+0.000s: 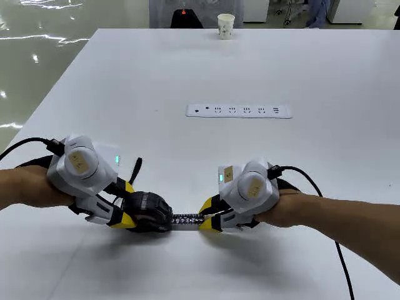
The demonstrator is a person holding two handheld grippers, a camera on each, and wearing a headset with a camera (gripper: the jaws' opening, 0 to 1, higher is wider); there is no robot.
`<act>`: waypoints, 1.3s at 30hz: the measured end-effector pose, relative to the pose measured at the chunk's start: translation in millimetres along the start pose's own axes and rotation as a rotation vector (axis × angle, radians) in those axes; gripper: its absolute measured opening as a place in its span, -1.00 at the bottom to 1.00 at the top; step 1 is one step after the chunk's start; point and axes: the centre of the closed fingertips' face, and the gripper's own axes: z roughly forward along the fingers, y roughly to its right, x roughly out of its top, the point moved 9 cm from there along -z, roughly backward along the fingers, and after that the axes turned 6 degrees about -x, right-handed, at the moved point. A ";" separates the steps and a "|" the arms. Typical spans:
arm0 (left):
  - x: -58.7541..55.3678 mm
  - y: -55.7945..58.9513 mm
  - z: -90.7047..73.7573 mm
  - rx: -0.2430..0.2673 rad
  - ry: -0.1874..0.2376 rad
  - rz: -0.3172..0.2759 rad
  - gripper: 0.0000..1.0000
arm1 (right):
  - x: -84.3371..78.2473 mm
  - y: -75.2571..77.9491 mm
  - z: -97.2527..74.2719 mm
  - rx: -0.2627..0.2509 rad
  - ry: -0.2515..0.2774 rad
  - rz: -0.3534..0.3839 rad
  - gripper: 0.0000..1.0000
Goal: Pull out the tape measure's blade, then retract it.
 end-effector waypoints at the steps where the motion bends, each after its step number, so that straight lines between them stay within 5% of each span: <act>1: -0.1 -0.3 0.0 -0.001 0.000 0.000 -0.51 | -1.1 0.3 -1.0 0.000 -0.001 0.003 -0.82; 39: -0.2 -2.3 0.3 -0.008 -0.009 -0.005 -0.51 | -27.0 1.9 -27.4 -0.008 -0.023 0.045 -0.82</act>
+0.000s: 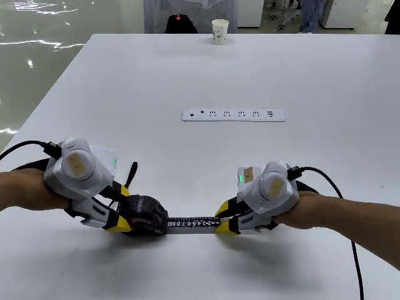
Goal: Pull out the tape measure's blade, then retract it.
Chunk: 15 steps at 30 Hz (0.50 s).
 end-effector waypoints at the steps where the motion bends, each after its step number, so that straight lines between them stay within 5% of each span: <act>1: 0.0 0.1 0.0 0.000 0.000 0.000 -0.51 | -0.7 0.0 -0.6 0.000 0.000 0.001 -0.82; 15: 0.1 0.1 -0.4 -0.004 -0.002 0.000 -0.51 | -9.8 0.8 -9.6 -0.005 -0.006 0.015 -0.82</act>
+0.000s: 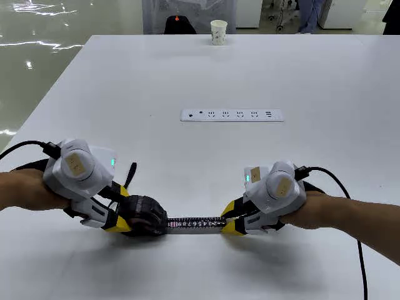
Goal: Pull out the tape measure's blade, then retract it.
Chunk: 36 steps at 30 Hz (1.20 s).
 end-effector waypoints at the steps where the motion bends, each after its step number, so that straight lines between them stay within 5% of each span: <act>1: 0.1 0.0 0.0 0.000 0.000 -0.001 -0.51 | -0.8 0.2 -0.7 0.000 -0.001 0.001 -0.82; 36: 2.7 -0.1 0.2 0.001 -0.011 -0.003 -0.51 | -38.3 2.5 -37.3 -0.029 -0.039 0.028 -0.83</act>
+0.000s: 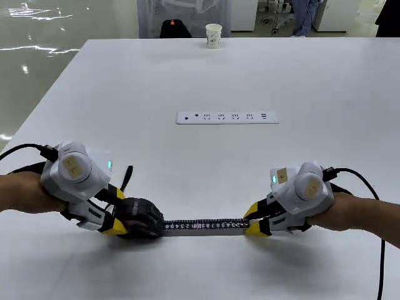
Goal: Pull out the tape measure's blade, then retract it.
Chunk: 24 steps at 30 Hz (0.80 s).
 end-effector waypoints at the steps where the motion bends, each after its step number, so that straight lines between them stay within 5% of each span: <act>1: 0.0 -0.1 -0.1 0.000 0.000 0.000 -0.51 | -1.3 -0.2 -1.3 0.000 -0.002 0.001 -0.83; 24: 0.2 0.5 -0.5 0.000 -0.001 -0.006 -0.52 | -24.0 3.6 -22.4 -0.016 -0.040 0.010 -0.83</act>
